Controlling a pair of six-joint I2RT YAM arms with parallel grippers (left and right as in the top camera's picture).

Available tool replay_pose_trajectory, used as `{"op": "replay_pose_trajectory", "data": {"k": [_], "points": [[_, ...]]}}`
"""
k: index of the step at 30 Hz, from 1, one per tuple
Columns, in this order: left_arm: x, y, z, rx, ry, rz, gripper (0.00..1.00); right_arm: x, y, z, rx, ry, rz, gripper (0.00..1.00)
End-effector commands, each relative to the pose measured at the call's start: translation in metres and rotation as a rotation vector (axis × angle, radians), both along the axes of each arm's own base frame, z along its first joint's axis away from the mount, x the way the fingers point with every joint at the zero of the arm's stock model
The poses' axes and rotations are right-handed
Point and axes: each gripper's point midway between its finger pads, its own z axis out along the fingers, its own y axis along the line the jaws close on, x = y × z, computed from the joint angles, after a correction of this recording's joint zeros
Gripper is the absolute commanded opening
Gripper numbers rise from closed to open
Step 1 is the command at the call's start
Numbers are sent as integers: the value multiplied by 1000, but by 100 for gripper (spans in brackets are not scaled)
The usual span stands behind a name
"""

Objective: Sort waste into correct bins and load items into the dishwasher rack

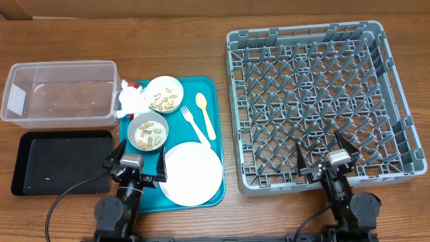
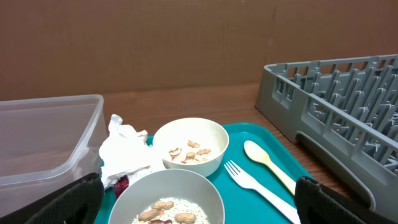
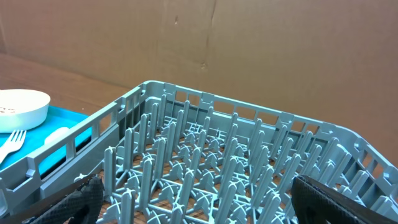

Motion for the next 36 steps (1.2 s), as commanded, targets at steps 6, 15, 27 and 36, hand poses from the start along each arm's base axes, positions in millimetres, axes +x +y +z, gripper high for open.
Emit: {"op": "replay_pose_trajectory", "data": {"k": [6, 15, 27, 36], "points": [[0, 1, 0, -15, -3, 1, 100, 0, 0, -1, 2, -6, -2, 100], [0, 2, 0, -14, -3, 8, 100, 0, 0, -1, 2, -6, -2, 100], [-1, -3, 7, -19, -31, -23, 100, -11, 25, 25, 28, -82, 154, 100], [-19, -26, 82, -40, -210, -168, 100, -34, 26, 106, 423, -65, 200, 100]]}}
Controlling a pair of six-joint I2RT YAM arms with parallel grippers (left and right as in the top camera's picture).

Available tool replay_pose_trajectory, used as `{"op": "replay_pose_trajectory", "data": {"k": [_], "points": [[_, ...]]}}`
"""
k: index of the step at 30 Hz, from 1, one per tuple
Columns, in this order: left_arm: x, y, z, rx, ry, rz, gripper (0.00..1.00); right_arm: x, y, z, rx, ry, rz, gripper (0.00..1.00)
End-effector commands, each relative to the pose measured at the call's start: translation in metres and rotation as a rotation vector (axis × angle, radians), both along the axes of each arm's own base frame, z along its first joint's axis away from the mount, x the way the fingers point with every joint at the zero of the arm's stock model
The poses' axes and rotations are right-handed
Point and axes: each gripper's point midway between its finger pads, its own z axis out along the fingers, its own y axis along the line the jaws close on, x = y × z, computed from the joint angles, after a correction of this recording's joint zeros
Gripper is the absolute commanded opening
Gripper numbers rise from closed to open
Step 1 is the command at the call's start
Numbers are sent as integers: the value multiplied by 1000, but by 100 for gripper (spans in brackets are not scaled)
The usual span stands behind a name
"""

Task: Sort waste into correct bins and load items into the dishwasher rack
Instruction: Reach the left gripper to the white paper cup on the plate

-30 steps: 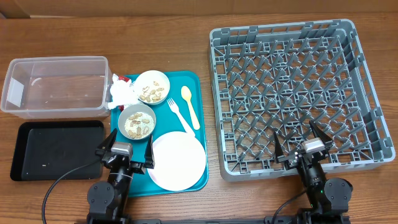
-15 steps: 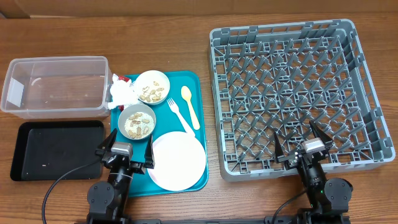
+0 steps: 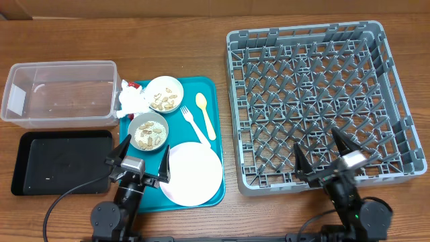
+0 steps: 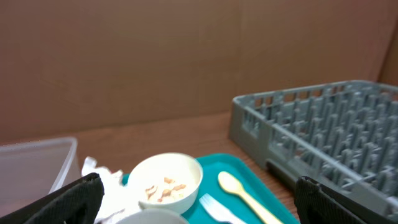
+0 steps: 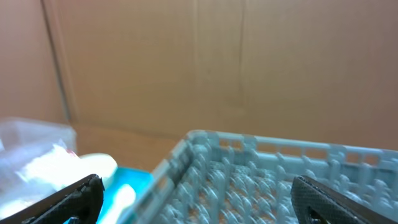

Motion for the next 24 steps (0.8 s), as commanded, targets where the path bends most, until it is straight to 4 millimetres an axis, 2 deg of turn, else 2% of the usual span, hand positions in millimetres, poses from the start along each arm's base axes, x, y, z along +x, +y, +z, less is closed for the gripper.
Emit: {"op": "replay_pose_trajectory", "data": {"k": [1, 5, 9, 14, 19, 21, 24], "points": [[-16, -5, 57, -23, -93, -43, 100, -17, 4, 46, 169, 25, 53, 100], [-24, 3, 85, -18, -26, 1, 100, -21, 4, 61, 172, 153, 41, 100], [-23, 5, 105, -6, 124, 13, 100, -13, 4, 69, 177, 360, 24, 100], [-3, 3, 125, 16, 374, 14, 100, 8, 4, 77, 175, 647, -1, 100], [19, 1, 140, 37, 633, 12, 100, 32, 10, 94, 188, 817, 25, 100], [30, 0, 145, 48, 756, 14, 100, 36, 23, 93, 209, 902, 101, 100], [37, 0, 144, 78, 849, 10, 100, 49, 28, 85, 218, 940, 136, 100]]}}
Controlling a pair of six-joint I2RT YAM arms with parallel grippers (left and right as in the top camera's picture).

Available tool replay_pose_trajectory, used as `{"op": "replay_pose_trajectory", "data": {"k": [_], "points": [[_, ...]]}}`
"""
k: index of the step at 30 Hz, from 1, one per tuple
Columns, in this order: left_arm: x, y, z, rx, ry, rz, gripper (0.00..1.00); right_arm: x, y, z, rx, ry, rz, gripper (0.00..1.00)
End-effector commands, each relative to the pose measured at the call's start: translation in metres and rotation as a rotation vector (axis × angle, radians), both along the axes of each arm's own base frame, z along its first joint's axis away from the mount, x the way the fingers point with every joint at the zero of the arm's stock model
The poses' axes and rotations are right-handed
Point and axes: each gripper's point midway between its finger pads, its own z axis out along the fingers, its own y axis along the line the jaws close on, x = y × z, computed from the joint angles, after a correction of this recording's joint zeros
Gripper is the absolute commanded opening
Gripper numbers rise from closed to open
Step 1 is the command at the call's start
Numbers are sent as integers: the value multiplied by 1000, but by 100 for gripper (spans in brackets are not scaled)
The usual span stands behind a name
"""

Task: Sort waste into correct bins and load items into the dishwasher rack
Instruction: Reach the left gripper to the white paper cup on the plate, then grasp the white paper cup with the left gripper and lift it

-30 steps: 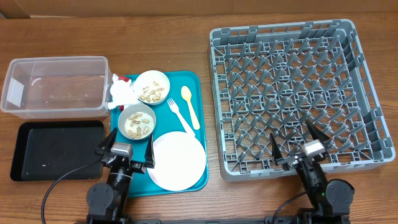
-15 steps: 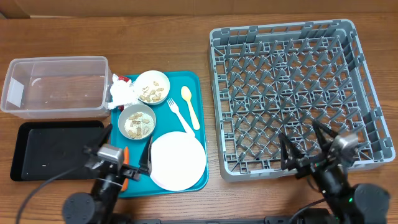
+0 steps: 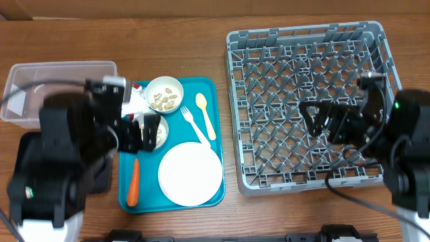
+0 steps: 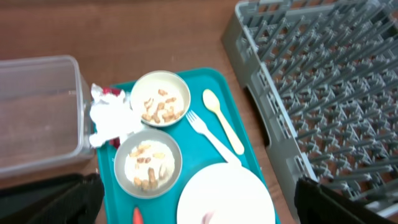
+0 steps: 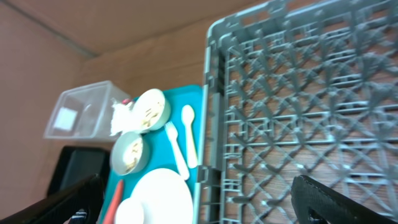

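Note:
A teal tray [image 3: 209, 138] holds two bowls of peanut scraps [image 3: 164, 94] [image 3: 149, 132], a white fork [image 3: 193, 125], a yellow spoon [image 3: 205, 114], a white plate [image 3: 191, 173] and an orange stick [image 3: 133, 181]. A crumpled napkin [image 4: 112, 116] lies at the tray's far left corner. The grey dishwasher rack [image 3: 316, 94] stands empty on the right. My left gripper [image 3: 140, 132] hangs open, high above the tray's left part. Also open, my right gripper [image 3: 330, 118] hovers high over the rack. Neither holds anything.
A clear plastic bin [image 3: 47, 84] stands at the far left. In front of it lies a black tray [image 5: 78, 168], mostly hidden under my left arm in the overhead view. A brown cardboard wall runs along the table's far side.
Both arms have risen from the table's front edge. The left is now high over the tray's left part, the right over the rack. The orange stick now shows. Both grippers stay open.
Both arms first sat low at the front edge, their cameras looking level across the tray and the rack. Then both wrist views had tipped upward a little. Now both look down from high up, grippers open throughout, and nothing on the table has moved.

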Motion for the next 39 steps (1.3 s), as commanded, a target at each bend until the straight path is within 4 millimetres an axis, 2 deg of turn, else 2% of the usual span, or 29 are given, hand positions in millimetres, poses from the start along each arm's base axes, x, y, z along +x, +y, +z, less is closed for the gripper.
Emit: {"op": "replay_pose_trajectory", "data": {"k": [1, 5, 10, 12, 15, 18, 21, 24, 28, 29, 32, 34, 36, 37, 39], "points": [[14, 0, 12, 11, 64, -9, 100, 11, 13, 2, 48, 28, 67, 100], [16, -5, -1, -1, 158, -26, 100, 17, 12, -23, -26, 112, 28, 100], [13, -4, -10, 1, 206, -18, 100, 13, 13, -50, -179, 210, -86, 100], [6, -1, -18, -5, 265, 19, 88, 9, 16, -54, -204, 229, -122, 100], [-16, 2, -41, -50, 444, 120, 77, 6, 26, -54, -187, 238, -125, 100], [-39, 6, -71, -49, 610, 186, 64, 8, 27, -52, -164, 241, -143, 100], [-56, 3, -103, -75, 748, 242, 65, 11, 27, -50, -160, 226, -147, 100], [-69, -8, -136, -85, 848, 222, 65, 10, 27, -51, -161, 230, -147, 100], [-75, -19, -175, -23, 877, 187, 65, 9, 27, -51, -163, 233, -147, 100], [-76, -21, -191, 18, 870, 210, 64, 9, 27, -51, -163, 234, -147, 100], [-78, -26, -209, 69, 854, 211, 61, 9, 27, -51, -163, 235, -147, 100], [-80, -19, -220, 120, 846, 265, 59, 9, 27, -52, -164, 236, -146, 100], [-80, -14, -230, 142, 836, 306, 61, 8, 27, -52, -165, 238, -146, 100], [-79, -17, -238, 126, 831, 300, 64, 8, 26, -52, -166, 240, -146, 100], [-80, -22, -247, 93, 839, 285, 63, 8, 26, -52, -166, 241, -146, 100]]}}
